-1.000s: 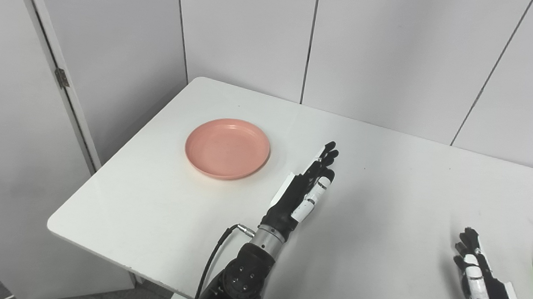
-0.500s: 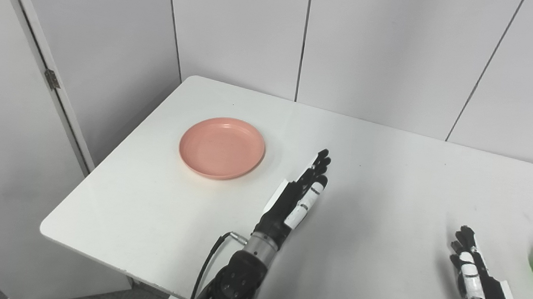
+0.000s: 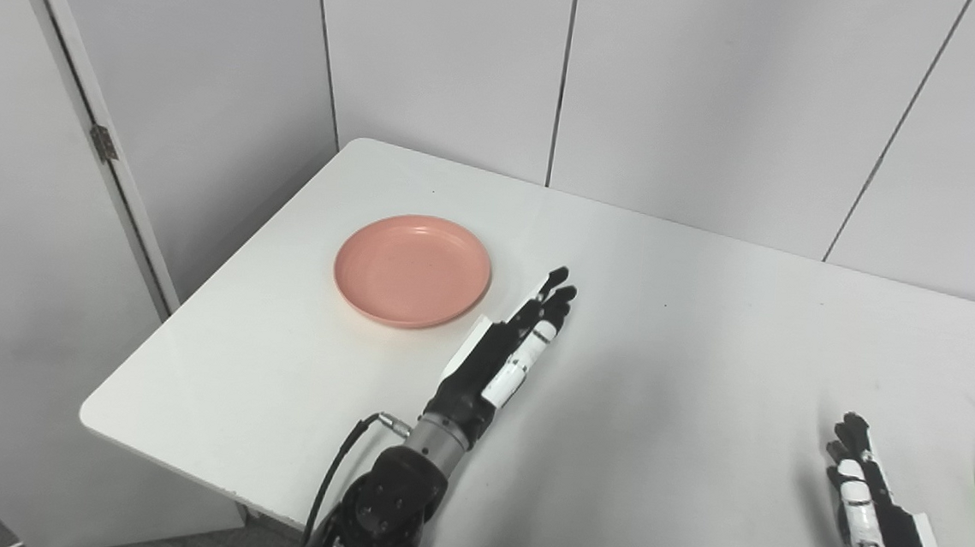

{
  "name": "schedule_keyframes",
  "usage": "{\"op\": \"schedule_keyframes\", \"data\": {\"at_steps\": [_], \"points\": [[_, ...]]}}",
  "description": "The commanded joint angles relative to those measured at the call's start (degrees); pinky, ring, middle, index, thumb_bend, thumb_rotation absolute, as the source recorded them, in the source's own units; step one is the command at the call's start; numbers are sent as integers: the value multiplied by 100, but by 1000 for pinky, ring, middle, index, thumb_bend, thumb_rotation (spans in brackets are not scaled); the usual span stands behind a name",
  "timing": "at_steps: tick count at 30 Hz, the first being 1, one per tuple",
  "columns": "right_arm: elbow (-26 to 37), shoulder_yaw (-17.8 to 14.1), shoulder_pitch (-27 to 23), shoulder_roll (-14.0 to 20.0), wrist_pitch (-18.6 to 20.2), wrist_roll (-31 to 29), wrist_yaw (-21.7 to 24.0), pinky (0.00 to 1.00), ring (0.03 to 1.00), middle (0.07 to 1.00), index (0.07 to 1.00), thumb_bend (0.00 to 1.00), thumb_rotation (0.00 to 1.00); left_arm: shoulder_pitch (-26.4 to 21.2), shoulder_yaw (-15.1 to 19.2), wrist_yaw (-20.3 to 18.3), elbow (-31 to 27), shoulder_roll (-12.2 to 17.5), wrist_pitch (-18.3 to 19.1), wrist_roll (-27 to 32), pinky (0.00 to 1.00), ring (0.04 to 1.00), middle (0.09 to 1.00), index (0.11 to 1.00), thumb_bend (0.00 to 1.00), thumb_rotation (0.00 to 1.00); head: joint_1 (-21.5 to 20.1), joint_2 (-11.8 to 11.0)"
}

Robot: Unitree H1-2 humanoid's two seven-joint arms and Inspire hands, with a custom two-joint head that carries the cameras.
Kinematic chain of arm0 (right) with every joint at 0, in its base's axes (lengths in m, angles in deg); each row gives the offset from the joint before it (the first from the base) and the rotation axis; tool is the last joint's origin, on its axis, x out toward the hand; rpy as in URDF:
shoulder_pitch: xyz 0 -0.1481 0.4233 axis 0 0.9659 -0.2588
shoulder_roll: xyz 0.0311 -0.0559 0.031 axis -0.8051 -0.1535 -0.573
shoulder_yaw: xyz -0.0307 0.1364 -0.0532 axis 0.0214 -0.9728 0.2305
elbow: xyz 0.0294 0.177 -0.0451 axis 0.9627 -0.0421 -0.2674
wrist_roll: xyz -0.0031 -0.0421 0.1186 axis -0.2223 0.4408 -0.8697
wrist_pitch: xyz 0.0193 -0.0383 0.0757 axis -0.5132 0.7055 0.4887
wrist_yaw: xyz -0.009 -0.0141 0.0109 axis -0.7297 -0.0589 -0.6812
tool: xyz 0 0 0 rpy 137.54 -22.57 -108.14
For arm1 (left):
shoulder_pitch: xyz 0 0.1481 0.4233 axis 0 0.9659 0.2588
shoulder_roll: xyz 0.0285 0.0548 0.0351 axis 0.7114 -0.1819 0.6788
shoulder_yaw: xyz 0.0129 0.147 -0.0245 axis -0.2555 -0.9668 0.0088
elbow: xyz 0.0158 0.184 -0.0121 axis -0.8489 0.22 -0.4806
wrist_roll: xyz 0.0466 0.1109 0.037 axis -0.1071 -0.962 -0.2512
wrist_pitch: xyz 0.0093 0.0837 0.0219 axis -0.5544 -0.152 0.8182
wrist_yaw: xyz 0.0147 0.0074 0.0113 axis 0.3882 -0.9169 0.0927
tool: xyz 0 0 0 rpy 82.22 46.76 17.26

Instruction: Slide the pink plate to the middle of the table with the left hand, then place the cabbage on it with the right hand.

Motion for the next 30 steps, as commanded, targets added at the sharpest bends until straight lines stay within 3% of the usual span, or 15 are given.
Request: {"op": "schedule_keyframes", "data": {"at_steps": [1, 5, 11, 19, 30], "points": [[193, 32, -69, -42, 83, 65, -40, 1000, 1000, 1000, 1000, 64, 1000, -345, 129, -59, -392, 165, -61, 118, 910, 948, 962, 957, 389, 1000, 8, 14], [216, 49, -60, -60, 91, 121, -51, 1000, 1000, 1000, 1000, 72, 1000, -510, 266, -101, -687, 339, 233, 169, 944, 959, 970, 961, 472, 1000, 17, 28], [247, 46, -55, -73, 131, 137, -40, 1000, 1000, 1000, 1000, 66, 1000, -860, 609, -153, -973, 627, 690, 525, 967, 955, 960, 956, 474, 1000, 12, 46], [253, 23, -61, -86, 179, 103, -18, 1000, 1000, 1000, 1000, 79, 1000, -1308, 1124, -135, -885, 1014, 1022, 757, 959, 929, 930, 922, 488, 1000, 35, 25], [162, -8, -69, -60, 75, 22, 21, 1000, 1000, 1000, 1000, 71, 1000, -1969, 1857, -163, 204, 1701, 922, 1291, 916, 916, 914, 913, 457, 1000, 83, -8]]}}
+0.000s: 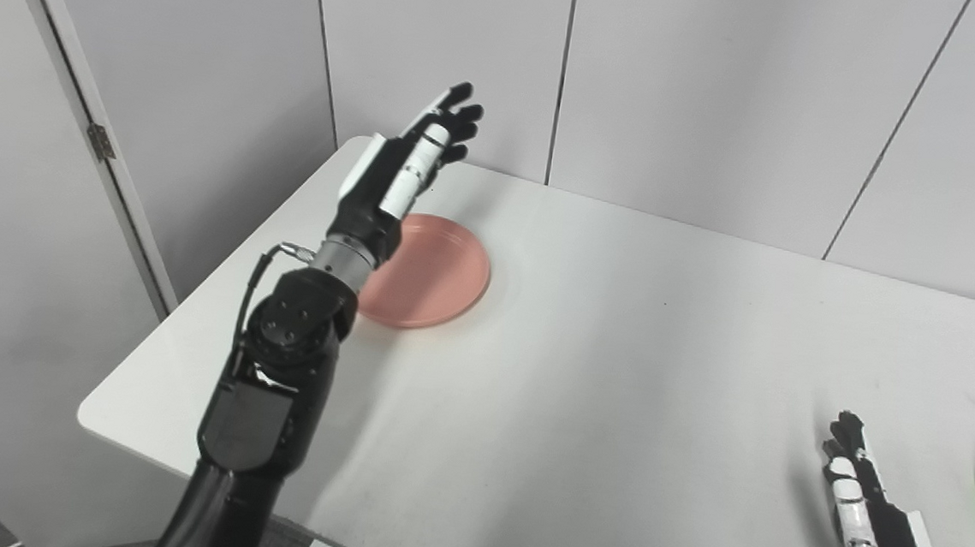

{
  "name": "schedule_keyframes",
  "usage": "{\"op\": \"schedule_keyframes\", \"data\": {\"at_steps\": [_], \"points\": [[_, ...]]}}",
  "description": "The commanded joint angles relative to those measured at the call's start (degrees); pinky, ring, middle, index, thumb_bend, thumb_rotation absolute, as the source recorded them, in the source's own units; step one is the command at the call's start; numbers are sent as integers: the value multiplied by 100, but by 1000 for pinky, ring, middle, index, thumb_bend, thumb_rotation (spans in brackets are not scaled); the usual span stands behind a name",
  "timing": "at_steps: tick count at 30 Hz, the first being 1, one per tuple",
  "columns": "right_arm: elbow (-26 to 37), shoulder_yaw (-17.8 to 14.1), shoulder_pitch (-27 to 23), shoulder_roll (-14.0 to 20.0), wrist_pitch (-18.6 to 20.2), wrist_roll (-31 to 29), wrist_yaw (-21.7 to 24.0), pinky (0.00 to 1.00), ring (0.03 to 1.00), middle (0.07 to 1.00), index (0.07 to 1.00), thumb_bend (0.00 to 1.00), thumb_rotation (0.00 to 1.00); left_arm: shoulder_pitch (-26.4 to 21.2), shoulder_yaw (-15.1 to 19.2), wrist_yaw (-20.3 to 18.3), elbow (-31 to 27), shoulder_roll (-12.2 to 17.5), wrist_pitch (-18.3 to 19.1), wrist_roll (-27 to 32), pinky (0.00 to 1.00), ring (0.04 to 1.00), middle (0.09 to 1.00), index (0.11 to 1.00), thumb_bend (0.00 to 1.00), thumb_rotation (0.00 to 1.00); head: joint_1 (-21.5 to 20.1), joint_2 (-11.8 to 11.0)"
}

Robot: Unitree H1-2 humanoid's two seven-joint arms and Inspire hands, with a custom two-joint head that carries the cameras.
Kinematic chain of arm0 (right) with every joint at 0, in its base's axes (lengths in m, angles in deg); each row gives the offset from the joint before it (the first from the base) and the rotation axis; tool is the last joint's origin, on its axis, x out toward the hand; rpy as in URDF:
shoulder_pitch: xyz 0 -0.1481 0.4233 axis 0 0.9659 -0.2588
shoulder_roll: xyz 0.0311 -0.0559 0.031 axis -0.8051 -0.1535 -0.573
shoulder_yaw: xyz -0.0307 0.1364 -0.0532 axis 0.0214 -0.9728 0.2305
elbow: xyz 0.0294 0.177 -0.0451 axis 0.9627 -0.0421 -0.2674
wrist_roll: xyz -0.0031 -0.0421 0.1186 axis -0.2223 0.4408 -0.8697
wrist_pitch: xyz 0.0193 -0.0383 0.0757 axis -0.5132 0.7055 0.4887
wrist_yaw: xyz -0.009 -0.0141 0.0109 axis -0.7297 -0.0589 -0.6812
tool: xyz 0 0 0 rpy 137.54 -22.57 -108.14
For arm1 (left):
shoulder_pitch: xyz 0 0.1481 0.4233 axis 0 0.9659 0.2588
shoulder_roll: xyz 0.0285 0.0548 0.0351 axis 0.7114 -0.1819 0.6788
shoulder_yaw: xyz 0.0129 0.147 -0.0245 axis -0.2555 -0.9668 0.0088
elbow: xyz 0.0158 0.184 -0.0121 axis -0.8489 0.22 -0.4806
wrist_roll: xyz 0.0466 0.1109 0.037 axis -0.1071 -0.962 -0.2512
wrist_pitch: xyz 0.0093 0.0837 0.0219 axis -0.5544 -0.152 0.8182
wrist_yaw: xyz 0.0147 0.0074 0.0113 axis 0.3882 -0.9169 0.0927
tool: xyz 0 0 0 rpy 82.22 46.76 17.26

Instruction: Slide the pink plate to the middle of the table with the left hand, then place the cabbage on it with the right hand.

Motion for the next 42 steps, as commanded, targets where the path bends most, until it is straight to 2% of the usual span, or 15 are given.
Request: {"op": "schedule_keyframes", "data": {"at_steps": [1, 6, 18, 25, 37, 42], "points": [[87, -3, -90, -1, 1, -47, 23, 1000, 1000, 1000, 1000, 73, 1000, -370, 149, 21, 89, 167, -183, 200, 905, 908, 908, 911, 445, 1000, 4, 1], [29, -6, -101, -3, -78, -68, 16, 1000, 1000, 1000, 1000, 77, 1000, -648, 447, 87, 705, 400, -296, 362, 874, 889, 895, 900, 405, 1000, 2, -5], [28, -3, -109, 29, -48, -109, 45, 1000, 1000, 1000, 1000, 84, 1000, -871, 891, 63, 1506, 810, -361, 702, 877, 891, 893, 880, 396, 1000, 3, -3], [68, 8, -84, 27, -45, -70, 21, 1000, 1000, 1000, 1000, 81, 1000, -813, 980, 153, 2046, 878, -562, 679, 866, 881, 883, 865, 361, 1000, -18, 28], [143, -2, -75, 9, 92, -94, 14, 1000, 1000, 1000, 1000, 87, 1000, -865, 1074, 188, 2995, 935, -935, 763, 870, 882, 881, 865, 378, 976, -43, 72], [112, -3, -83, 30, 25, -102, 31, 1000, 1000, 1000, 1000, 84, 1000, -856, 1095, 259, 3124, 897, -872, 858, 892, 889, 885, 865, 372, 998, -29, 89]]}}
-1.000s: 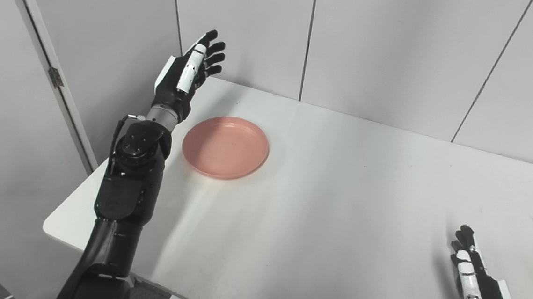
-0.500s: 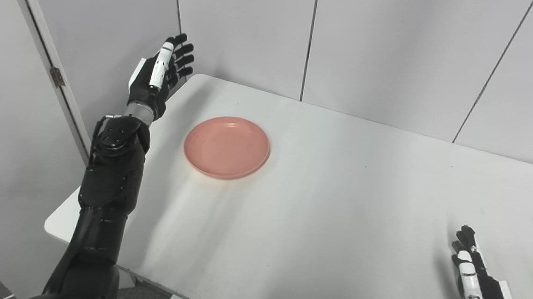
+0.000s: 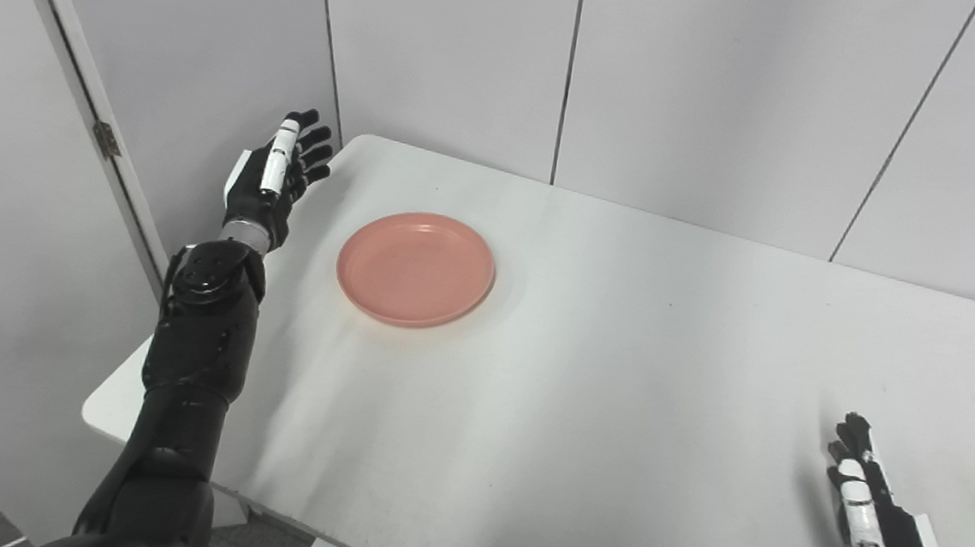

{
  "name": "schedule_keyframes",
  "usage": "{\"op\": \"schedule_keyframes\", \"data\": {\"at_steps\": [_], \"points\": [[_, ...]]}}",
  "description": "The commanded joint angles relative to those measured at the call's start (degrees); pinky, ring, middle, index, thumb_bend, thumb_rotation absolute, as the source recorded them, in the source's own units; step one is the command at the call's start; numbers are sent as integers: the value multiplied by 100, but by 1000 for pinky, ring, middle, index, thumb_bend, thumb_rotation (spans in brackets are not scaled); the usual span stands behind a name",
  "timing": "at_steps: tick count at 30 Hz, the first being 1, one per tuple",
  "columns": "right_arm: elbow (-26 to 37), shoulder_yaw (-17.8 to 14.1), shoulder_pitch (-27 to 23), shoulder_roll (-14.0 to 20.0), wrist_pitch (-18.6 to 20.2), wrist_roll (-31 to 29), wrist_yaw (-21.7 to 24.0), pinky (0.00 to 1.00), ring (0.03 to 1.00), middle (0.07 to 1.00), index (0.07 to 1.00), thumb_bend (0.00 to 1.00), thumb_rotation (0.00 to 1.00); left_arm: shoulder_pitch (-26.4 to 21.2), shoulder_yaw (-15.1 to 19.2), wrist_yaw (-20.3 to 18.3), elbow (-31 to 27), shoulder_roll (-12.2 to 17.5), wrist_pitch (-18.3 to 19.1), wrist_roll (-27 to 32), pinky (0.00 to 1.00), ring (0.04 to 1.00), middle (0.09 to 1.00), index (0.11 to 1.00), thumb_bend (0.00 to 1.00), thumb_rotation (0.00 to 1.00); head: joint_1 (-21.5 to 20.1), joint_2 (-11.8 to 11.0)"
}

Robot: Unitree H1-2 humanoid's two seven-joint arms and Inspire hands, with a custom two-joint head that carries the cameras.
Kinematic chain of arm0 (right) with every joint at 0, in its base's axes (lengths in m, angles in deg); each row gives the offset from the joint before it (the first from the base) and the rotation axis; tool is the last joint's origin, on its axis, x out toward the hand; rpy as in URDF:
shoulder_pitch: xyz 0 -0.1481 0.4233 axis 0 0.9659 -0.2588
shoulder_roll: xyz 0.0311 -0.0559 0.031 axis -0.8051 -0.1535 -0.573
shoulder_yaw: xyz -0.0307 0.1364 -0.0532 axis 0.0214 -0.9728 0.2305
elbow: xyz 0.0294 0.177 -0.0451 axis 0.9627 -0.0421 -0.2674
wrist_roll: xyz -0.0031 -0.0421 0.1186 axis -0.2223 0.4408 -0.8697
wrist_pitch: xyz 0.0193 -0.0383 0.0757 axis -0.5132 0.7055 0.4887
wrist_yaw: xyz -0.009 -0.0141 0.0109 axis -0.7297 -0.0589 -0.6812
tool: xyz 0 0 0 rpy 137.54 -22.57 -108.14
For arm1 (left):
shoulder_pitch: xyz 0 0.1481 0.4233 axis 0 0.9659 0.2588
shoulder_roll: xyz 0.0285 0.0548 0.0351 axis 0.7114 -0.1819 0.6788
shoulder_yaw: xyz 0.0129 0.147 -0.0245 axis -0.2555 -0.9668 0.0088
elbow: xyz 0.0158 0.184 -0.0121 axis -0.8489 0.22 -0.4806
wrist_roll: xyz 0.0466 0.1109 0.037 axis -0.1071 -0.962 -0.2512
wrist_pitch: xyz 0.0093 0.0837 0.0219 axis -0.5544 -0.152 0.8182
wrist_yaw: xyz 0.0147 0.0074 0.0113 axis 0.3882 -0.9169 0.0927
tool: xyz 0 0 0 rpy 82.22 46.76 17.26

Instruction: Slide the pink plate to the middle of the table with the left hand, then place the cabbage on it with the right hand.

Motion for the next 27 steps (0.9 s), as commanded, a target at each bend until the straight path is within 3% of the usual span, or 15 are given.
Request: {"op": "schedule_keyframes", "data": {"at_steps": [1, 9, 27], "points": [[126, 2, -74, 14, 32, -27, 23, 1000, 1000, 1000, 1000, 86, 1000, -313, 39, 47, -27, 174, -234, 65, 894, 890, 885, 867, 369, 999, 7, 10], [172, 2, -67, 4, 91, -30, 18, 1000, 1000, 1000, 1000, 92, 1000, -315, -25, 52, 399, 209, -408, 8, 890, 892, 893, 886, 355, 1000, 2, 32], [153, 16, -66, 29, 74, -44, 38, 1000, 1000, 1000, 1000, 104, 1000, -72, -176, 85, 794, -200, -669, 39, 868, 873, 880, 868, 352, 1000, -49, 61]]}}
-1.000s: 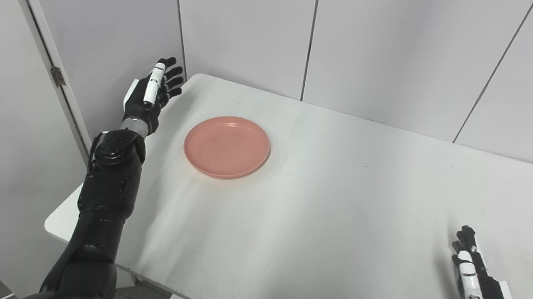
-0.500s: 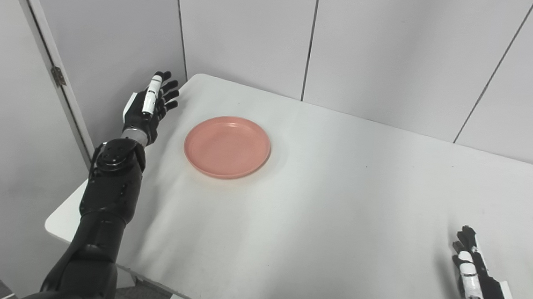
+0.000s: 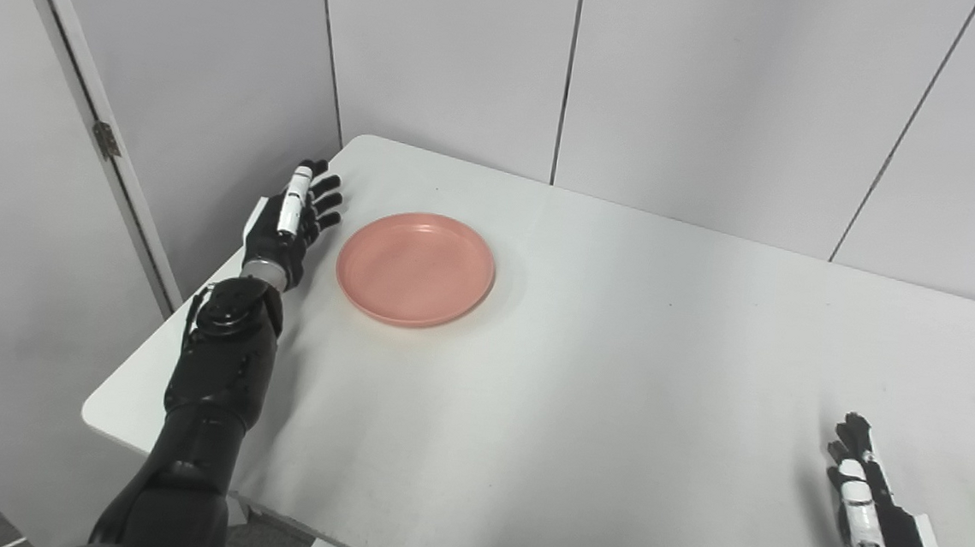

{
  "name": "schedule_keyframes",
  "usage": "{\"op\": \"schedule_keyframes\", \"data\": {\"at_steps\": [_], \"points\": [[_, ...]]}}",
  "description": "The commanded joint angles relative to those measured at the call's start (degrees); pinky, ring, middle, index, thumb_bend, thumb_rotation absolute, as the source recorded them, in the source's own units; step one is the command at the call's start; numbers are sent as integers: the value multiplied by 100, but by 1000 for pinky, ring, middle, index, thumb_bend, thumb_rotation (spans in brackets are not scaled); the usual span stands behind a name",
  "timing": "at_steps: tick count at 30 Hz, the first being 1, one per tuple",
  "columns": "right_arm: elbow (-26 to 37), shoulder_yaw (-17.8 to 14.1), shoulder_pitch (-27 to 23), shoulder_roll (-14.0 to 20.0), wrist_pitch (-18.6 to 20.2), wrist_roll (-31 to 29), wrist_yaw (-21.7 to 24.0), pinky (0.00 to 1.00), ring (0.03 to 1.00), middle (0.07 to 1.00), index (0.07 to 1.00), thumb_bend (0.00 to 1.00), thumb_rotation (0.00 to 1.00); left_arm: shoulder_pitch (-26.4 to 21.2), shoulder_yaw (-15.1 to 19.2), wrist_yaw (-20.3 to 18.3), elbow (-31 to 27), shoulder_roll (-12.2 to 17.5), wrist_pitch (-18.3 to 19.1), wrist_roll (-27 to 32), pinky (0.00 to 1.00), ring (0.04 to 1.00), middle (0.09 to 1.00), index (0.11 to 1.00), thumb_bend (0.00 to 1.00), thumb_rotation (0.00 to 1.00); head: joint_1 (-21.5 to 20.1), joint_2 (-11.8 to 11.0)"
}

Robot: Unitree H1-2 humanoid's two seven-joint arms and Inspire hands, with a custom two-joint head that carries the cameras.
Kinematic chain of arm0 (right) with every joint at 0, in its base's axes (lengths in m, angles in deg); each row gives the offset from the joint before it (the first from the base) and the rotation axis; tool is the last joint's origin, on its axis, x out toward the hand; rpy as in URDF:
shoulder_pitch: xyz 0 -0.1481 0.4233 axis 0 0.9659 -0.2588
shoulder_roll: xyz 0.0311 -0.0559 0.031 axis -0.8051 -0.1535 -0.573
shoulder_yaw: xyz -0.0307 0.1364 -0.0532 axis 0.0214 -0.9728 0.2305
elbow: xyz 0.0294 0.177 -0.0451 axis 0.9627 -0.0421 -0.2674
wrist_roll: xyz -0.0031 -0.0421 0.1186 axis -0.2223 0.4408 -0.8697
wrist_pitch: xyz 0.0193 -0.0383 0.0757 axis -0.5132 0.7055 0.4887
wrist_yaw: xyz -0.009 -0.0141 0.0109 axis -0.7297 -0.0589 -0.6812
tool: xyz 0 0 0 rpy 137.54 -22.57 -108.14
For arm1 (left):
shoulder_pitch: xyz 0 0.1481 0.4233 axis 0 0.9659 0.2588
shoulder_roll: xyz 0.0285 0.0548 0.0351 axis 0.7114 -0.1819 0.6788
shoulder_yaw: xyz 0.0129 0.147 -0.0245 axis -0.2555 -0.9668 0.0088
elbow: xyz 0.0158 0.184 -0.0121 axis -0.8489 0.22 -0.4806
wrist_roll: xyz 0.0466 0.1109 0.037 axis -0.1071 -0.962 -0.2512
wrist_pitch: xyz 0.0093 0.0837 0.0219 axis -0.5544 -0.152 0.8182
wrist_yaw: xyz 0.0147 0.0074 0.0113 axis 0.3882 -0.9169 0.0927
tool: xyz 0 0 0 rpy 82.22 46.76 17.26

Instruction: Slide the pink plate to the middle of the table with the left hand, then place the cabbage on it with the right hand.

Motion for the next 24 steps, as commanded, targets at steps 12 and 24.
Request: {"op": "schedule_keyframes", "data": {"at_steps": [12, 24], "points": [[161, 19, -69, 1, 105, -35, 30, 1000, 1000, 1000, 1000, 116, 1000, -26, -220, 14, 240, -79, -492, -22, 871, 876, 873, 858, 359, 1000, -74, 48], [146, 26, -74, -9, 101, -79, 49, 1000, 1000, 1000, 1000, 124, 1000, 122, -391, -35, 105, -300, -381, -26, 873, 878, 870, 868, 362, 1000, -152, 85]]}}
